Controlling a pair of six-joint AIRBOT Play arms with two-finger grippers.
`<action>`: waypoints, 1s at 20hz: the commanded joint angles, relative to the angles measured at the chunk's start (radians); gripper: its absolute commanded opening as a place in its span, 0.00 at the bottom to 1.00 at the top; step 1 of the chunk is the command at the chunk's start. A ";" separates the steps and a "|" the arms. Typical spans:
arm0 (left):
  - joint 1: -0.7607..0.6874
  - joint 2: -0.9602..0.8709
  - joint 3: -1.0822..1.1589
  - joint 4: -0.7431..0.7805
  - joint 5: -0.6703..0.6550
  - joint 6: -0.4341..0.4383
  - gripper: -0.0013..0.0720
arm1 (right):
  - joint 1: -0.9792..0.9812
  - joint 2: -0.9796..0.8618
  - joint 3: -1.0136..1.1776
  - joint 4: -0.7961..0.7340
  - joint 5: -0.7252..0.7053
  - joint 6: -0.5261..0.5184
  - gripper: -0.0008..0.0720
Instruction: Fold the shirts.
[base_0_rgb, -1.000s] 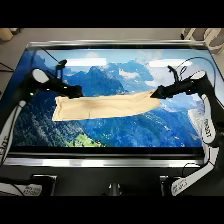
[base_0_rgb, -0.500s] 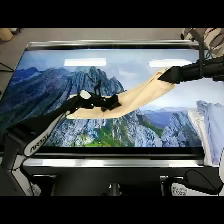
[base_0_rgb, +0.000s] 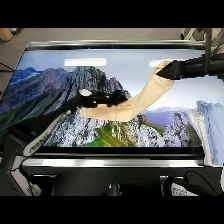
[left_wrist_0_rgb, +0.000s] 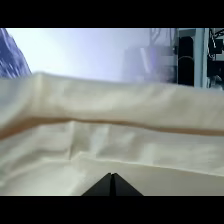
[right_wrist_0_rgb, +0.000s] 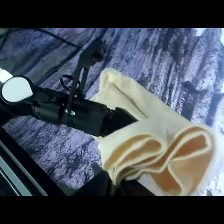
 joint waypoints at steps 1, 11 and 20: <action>0.203 0.198 0.002 0.399 -0.067 -0.115 0.05 | 0.150 -0.069 0.000 0.044 -0.166 -0.035 0.03; 0.562 0.797 -0.032 0.737 -0.285 -0.159 0.05 | 0.602 -0.586 0.000 0.354 -0.472 -0.129 0.14; 0.554 0.906 -0.160 0.738 -0.301 -0.154 0.05 | 0.340 -0.461 0.000 -0.031 -0.129 -0.108 0.86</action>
